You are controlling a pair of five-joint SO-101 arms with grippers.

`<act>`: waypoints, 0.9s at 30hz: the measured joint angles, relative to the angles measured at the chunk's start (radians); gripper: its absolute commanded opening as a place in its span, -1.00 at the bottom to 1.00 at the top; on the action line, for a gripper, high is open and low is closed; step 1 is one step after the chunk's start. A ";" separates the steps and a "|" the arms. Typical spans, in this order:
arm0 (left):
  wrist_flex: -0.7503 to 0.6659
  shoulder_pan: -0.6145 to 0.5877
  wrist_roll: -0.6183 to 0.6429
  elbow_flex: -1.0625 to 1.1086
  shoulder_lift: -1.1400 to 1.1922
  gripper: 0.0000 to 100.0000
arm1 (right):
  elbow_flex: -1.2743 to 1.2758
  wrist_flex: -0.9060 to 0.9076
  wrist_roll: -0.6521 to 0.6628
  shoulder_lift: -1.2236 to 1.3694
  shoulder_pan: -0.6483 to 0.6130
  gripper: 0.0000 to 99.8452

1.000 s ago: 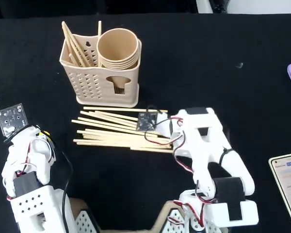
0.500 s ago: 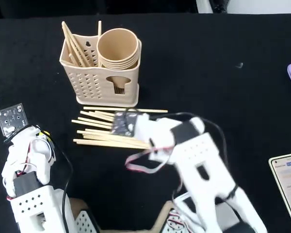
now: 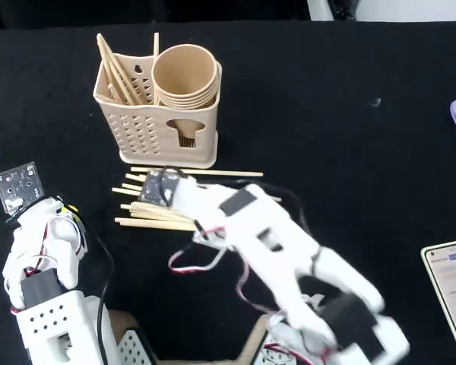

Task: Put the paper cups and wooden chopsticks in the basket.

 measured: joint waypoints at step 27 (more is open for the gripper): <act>0.000 0.000 0.000 0.000 0.000 -0.77 | -0.186 0.051 -0.046 0.290 -0.003 -0.82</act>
